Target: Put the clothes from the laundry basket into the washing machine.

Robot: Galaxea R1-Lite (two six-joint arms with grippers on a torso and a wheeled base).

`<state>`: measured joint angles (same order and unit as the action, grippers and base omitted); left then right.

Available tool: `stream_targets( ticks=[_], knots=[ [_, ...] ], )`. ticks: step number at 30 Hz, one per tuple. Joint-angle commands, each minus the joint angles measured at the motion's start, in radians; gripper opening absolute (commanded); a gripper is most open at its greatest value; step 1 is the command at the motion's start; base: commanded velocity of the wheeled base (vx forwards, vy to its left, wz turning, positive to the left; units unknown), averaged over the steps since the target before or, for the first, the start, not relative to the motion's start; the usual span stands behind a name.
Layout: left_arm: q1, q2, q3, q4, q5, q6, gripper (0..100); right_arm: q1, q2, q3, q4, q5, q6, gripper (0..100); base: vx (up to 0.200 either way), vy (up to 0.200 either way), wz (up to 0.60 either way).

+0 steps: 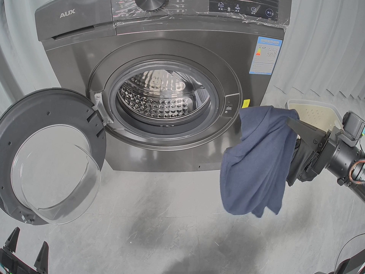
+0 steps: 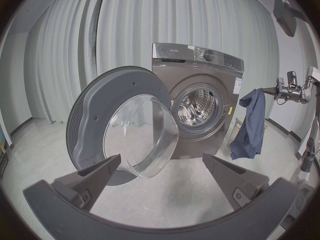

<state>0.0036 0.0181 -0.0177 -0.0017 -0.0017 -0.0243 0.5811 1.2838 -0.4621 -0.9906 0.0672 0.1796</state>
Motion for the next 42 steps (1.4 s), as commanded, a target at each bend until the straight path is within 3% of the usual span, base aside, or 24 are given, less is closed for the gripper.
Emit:
stream_targets(
  ticks=[1,5,14,23,30,34,42],
  knots=[
    [0.001,-0.013,0.018,0.000,0.000,0.000,100,0.000,0.002,0.000,0.000,0.000,0.000,0,-0.200,0.000,0.00],
    [0.001,-0.013,0.018,0.000,0.000,0.001,100,-0.001,0.002,0.002,0.001,0.000,0.001,0,-0.200,0.000,0.00],
    [-0.001,-0.013,0.018,0.000,-0.001,0.001,100,-0.001,0.003,0.008,0.001,0.000,0.001,0,0.000,0.000,0.00],
    [0.001,-0.013,0.018,0.002,0.002,0.015,100,0.003,0.054,0.002,0.004,-0.009,-0.005,0,0.000,0.133,0.00],
    [0.001,-0.015,0.018,0.000,0.002,0.014,100,0.074,0.147,-0.112,-0.008,-0.017,0.031,0,0.000,0.000,0.00],
    [0.001,-0.013,0.018,0.002,0.000,0.015,100,0.120,0.181,-0.147,-0.010,-0.058,0.055,0,0.000,0.000,0.00],
    [0.001,-0.018,0.018,0.000,0.000,0.006,100,0.129,0.255,-0.168,-0.079,-0.072,0.066,0,0.000,0.000,0.00]
  ],
)
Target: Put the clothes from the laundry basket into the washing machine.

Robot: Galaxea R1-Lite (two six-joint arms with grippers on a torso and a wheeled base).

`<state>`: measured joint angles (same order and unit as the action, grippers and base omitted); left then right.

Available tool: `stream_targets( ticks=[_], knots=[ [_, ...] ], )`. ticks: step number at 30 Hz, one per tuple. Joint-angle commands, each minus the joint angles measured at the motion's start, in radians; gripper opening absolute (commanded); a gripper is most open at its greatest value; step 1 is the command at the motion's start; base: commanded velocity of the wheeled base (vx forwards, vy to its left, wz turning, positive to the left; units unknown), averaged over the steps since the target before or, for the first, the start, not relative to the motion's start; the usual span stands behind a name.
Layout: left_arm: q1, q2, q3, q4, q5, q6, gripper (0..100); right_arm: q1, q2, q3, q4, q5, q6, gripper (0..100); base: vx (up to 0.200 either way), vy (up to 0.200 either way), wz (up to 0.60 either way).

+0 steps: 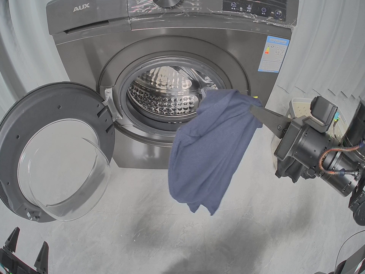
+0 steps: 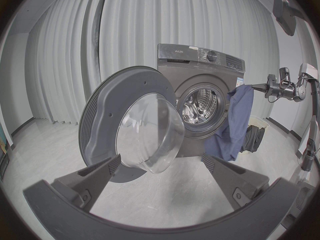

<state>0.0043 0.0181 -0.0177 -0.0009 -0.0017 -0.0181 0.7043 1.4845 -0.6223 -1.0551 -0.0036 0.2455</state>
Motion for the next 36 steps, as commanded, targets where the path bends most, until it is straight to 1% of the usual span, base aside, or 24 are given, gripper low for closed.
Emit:
stream_targets(
  ticks=[1,5,7,9,10,11,12,14,15,17,18,19,20,21,23,24,26,27,28,30,31,34,35,36],
  knots=[
    [0.000,-0.018,0.018,-0.001,0.000,0.001,100,0.006,0.063,-0.013,-0.022,-0.001,0.000,0,0.000,0.000,0.00],
    [0.000,-0.018,0.018,-0.002,-0.006,0.012,100,0.027,0.097,-0.037,-0.032,-0.009,0.000,0,0.000,0.000,0.00],
    [0.000,-0.018,0.018,-0.008,-0.023,0.018,100,0.027,0.109,-0.050,-0.032,-0.021,0.000,0,0.000,0.000,0.00],
    [0.000,-0.018,-0.013,-0.067,-0.032,-0.017,100,0.027,0.120,-0.065,-0.031,-0.039,0.000,0,0.000,0.000,0.00],
    [0.000,-0.018,-0.013,-0.067,-0.032,-0.017,100,0.027,0.120,-0.065,-0.031,-0.039,0.000,0,0.000,0.000,0.00],
    [0.006,0.011,-0.122,-0.128,-0.060,-0.052,100,0.027,0.128,-0.079,-0.032,-0.064,0.000,0,0.000,0.000,0.00],
    [0.005,0.063,-0.179,-0.123,-0.095,-0.054,100,0.032,0.134,-0.091,-0.031,-0.078,0.000,0,0.000,0.000,0.00],
    [0.000,0.118,-0.212,-0.116,-0.162,-0.054,100,0.041,0.152,-0.112,-0.031,-0.090,0.000,0,0.000,0.000,0.00],
    [0.002,0.160,-0.222,-0.105,-0.233,-0.054,100,0.044,0.174,-0.129,-0.031,-0.102,0.000,0,0.000,0.000,0.00],
    [0.002,0.198,-0.223,-0.099,-0.282,-0.056,100,0.047,0.188,-0.139,-0.032,-0.113,0.000,0,0.000,0.000,0.00],
    [0.005,0.284,-0.220,-0.097,-0.374,-0.054,100,0.054,0.206,-0.154,-0.032,-0.131,0.000,0,0.000,0.000,0.00],
    [0.005,0.284,-0.220,-0.097,-0.374,-0.054,100,0.054,0.206,-0.154,-0.032,-0.131,0.000,0,0.000,0.000,0.00],
    [-0.001,0.368,-0.225,-0.105,-0.465,-0.054,100,0.060,0.226,-0.169,-0.034,-0.141,0.001,0,0.000,0.000,0.00],
    [-0.001,0.422,-0.228,-0.111,-0.511,-0.052,100,0.066,0.232,-0.177,-0.040,-0.142,0.001,0,0.000,0.000,0.00],
    [-0.003,0.513,-0.240,-0.133,-0.567,-0.042,100,0.073,0.237,-0.183,-0.065,-0.145,0.001,0,0.000,0.000,0.00],
    [-0.006,0.571,-0.248,-0.153,-0.593,-0.023,100,0.077,0.240,-0.186,-0.082,-0.144,0.000,0,0.000,0.000,0.00],
    [-0.021,0.660,-0.254,-0.192,-0.604,0.007,100,0.081,0.246,-0.186,-0.098,-0.138,0.000,0,0.000,0.000,0.00],
    [-0.040,0.706,-0.255,-0.223,-0.604,0.015,100,0.084,0.246,-0.186,-0.105,-0.134,0.000,0,0.000,0.000,0.00],
    [-0.072,0.766,-0.255,-0.275,-0.603,0.013,100,0.086,0.246,-0.186,-0.108,-0.133,0.000,0,0.000,0.000,0.00],
    [-0.096,0.798,-0.254,-0.307,-0.601,0.010,100,0.086,0.246,-0.185,-0.109,-0.131,0.000,0,0.000,0.000,0.00],
    [-0.138,0.861,-0.255,-0.357,-0.597,0.001,100,0.087,0.246,-0.185,-0.111,-0.131,0.000,0,0.000,0.000,0.00],
    [-0.156,0.896,-0.255,-0.386,-0.592,-0.002,100,0.087,0.244,-0.185,-0.111,-0.131,-0.002,0,0.000,0.000,0.00],
    [-0.196,0.979,-0.258,-0.447,-0.577,-0.008,100,0.087,0.246,-0.186,-0.111,-0.130,-0.002,0,0.000,0.000,0.00],
    [-0.198,0.984,-0.258,-0.450,-0.575,-0.008,100,0.087,0.246,-0.186,-0.109,-0.130,-0.002,0,0.000,0.000,0.00]
  ],
)
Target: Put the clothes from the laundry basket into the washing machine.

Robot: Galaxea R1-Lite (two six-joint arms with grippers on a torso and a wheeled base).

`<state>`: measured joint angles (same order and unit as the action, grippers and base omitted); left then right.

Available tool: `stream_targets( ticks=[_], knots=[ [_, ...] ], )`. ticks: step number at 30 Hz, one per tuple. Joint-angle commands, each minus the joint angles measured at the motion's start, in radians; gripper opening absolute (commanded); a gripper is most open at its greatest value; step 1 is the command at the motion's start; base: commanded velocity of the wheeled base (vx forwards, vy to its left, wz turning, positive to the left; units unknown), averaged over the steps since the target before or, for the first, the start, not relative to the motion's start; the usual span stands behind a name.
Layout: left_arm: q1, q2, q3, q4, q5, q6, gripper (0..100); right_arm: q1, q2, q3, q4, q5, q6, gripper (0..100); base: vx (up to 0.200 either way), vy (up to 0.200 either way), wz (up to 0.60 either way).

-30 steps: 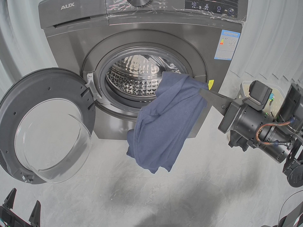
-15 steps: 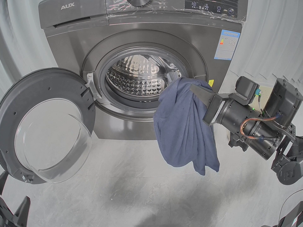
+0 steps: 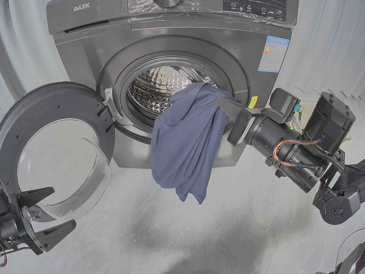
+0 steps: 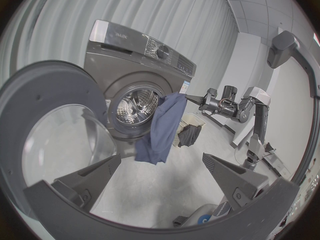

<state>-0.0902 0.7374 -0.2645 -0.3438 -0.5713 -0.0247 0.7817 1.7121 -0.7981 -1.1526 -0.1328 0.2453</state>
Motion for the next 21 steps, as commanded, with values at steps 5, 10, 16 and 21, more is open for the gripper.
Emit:
stream_targets(
  ticks=[5,10,16,21],
  knots=[
    [-0.157,0.419,-0.055,-0.178,-0.002,-0.008,100,0.018,0.020,-0.010,-0.012,-0.001,-0.003,0,0.000,0.000,0.00],
    [-0.209,0.517,-0.108,-0.195,-0.002,-0.009,100,0.018,0.020,-0.013,-0.012,-0.002,-0.003,0,0.000,0.000,0.00],
    [-0.283,0.619,-0.176,-0.196,-0.002,-0.017,100,0.018,0.023,-0.016,-0.012,-0.002,-0.003,0,0.000,0.000,0.00],
    [-0.306,0.681,-0.223,-0.198,-0.002,-0.049,100,0.021,0.021,-0.015,-0.012,-0.002,-0.004,0,0.000,0.000,0.00]
  ],
)
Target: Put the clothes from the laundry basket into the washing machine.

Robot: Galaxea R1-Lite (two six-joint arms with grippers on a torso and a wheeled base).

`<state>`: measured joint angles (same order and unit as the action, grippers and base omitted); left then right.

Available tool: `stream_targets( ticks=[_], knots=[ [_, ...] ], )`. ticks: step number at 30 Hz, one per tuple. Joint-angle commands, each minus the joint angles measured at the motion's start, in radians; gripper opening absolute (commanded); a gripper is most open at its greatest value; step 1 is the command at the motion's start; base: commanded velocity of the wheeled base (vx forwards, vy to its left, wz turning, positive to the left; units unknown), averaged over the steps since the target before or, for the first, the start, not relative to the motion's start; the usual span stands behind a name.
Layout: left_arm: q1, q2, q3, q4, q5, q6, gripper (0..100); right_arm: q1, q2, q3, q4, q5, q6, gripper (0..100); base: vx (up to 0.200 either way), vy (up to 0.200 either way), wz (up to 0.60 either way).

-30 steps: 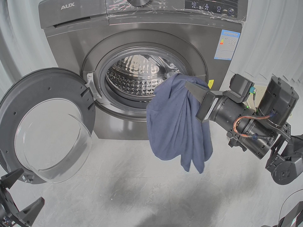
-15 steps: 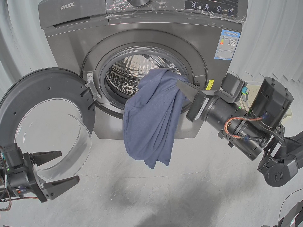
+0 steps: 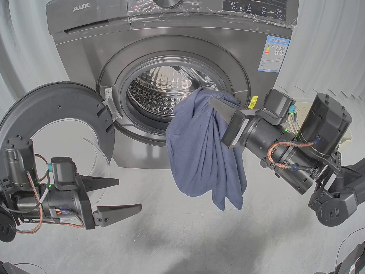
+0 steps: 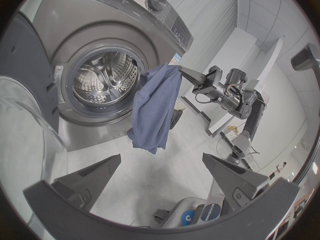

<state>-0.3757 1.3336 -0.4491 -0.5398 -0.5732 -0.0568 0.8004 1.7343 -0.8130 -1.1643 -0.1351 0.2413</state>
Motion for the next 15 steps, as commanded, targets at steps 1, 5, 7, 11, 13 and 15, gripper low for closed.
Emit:
stream_targets(
  ticks=[1,5,7,11,13,15],
  knots=[
    [-0.020,0.098,-0.048,-0.002,-0.001,-0.018,100,0.002,-0.001,0.000,0.000,0.000,0.000,0,0.000,0.000,0.00],
    [-0.020,0.128,-0.063,-0.002,-0.004,-0.018,100,0.003,-0.002,0.000,0.000,0.000,-0.004,0,0.000,0.000,0.00],
    [-0.020,0.148,-0.080,-0.002,-0.004,-0.018,100,0.003,-0.002,-0.002,0.000,0.002,-0.004,0,0.000,0.000,0.00],
    [-0.012,0.191,-0.100,-0.022,-0.013,-0.015,100,0.005,-0.001,0.000,0.000,0.002,-0.005,0,0.000,0.000,0.00],
    [-0.011,0.216,-0.103,-0.054,-0.014,-0.018,100,0.006,-0.001,-0.002,0.000,0.003,-0.005,0,0.000,0.000,0.00],
    [-0.009,0.243,-0.108,-0.086,-0.016,-0.021,100,0.008,-0.001,-0.002,0.000,0.003,-0.005,0,0.000,0.000,0.00]
  ],
)
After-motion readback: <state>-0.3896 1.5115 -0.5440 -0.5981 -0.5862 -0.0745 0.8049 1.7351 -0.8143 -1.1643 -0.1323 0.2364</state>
